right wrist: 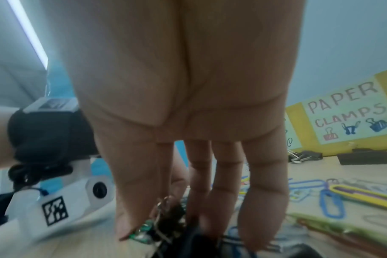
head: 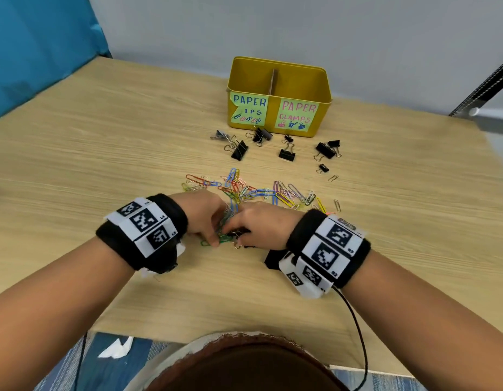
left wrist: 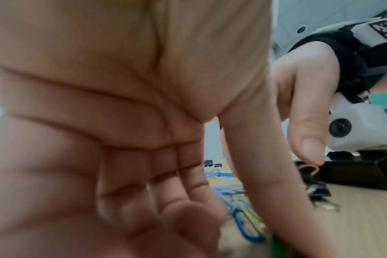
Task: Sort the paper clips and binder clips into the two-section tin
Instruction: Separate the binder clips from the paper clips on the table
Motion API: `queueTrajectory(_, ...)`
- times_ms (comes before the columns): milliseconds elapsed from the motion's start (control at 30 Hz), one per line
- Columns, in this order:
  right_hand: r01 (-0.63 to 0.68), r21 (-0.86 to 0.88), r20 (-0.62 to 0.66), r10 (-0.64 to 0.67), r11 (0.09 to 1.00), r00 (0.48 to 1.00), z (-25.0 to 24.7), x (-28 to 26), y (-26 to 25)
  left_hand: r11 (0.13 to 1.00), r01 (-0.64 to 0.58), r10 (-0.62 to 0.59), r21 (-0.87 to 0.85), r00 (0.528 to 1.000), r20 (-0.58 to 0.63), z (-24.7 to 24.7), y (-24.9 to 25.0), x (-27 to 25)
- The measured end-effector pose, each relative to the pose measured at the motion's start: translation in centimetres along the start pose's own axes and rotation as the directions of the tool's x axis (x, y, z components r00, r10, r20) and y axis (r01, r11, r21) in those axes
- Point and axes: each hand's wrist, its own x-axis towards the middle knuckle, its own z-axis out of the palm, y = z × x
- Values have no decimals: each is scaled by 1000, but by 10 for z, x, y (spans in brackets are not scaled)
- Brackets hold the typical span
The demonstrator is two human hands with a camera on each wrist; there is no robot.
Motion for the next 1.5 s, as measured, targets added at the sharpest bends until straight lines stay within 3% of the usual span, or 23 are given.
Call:
queueTrajectory(100,-29,34,51,27,999,998,-4,-4,9,999,36,-35,17,997,-67,-6,-7,-2)
queueTrajectory(233,-91,97,-23,94,991,995,-10,-5,21,999,43,-45,-25,997,-60,-11,-6,-2)
queueTrajectory(333,-105,72,70,100,992,993,-2,0,18,1000,19,-20,-22,998,-63,-10,5,4)
queueTrajectory(400,-106,154,110,90,982,990,-4,-4,17,1000,15,-16,-14,993,-113,-11,11,6)
queueTrajectory(467,-135,231,18,134,964,991,-14,-10,22,999,0,-6,-35,986,-169,-13,14,8)
queueTrajectory(567,-201,186,-166,233,962,958,-23,-13,38,995,-57,37,-88,976,-217,-15,19,6)
queueTrajectory(633,-240,150,-145,262,959,954,-23,-13,43,982,-107,75,-155,978,-197,-16,26,4)
queueTrajectory(733,-256,154,15,257,954,966,-18,-15,45,948,-197,176,-252,979,-103,-14,39,3)
queueTrajectory(833,-263,191,123,243,946,962,-10,-16,46,950,-244,239,-195,970,-47,-8,50,7)
queueTrajectory(967,-314,291,95,299,904,949,-8,-20,55,972,-234,233,-16,971,-58,-4,58,19)
queueTrajectory(1167,-386,360,-14,419,849,908,-20,-40,86,981,-181,161,-76,963,-218,-20,53,26)
queueTrajectory(1367,-482,356,158,457,800,875,-7,-51,94,955,-289,284,-62,956,-77,-18,43,20)
queueTrajectory(1500,-401,399,12,433,824,901,-5,-44,90,937,-345,344,-43,938,-40,-12,47,13)
